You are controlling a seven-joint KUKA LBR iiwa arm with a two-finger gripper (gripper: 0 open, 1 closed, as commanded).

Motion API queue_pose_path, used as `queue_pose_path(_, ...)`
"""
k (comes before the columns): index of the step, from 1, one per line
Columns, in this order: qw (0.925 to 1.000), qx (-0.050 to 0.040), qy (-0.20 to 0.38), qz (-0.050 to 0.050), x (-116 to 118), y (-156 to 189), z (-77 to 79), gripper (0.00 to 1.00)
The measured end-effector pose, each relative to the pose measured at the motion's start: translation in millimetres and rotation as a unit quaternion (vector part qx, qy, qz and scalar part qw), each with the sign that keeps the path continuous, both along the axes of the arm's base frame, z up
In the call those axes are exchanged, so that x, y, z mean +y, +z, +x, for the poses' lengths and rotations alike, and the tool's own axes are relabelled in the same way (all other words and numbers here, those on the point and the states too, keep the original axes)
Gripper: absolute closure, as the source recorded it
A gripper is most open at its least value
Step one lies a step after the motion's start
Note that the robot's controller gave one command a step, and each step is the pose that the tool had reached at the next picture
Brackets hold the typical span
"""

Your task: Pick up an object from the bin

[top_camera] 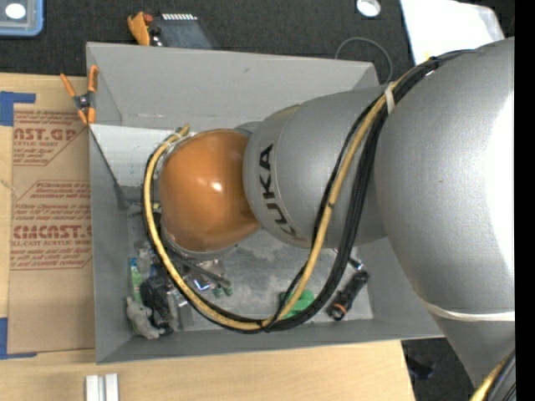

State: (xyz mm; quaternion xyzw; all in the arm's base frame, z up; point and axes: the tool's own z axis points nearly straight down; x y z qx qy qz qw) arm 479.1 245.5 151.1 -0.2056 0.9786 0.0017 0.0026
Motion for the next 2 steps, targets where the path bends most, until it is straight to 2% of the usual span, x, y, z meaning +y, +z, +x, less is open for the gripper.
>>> queue_pose_path(1,0.9899,0.0008,0.142,-0.002,-5,-17,0.5,0.0)
queue_pose_path(2,0.9708,-0.0021,0.24,-0.001,-4,-74,11.9,0.0)
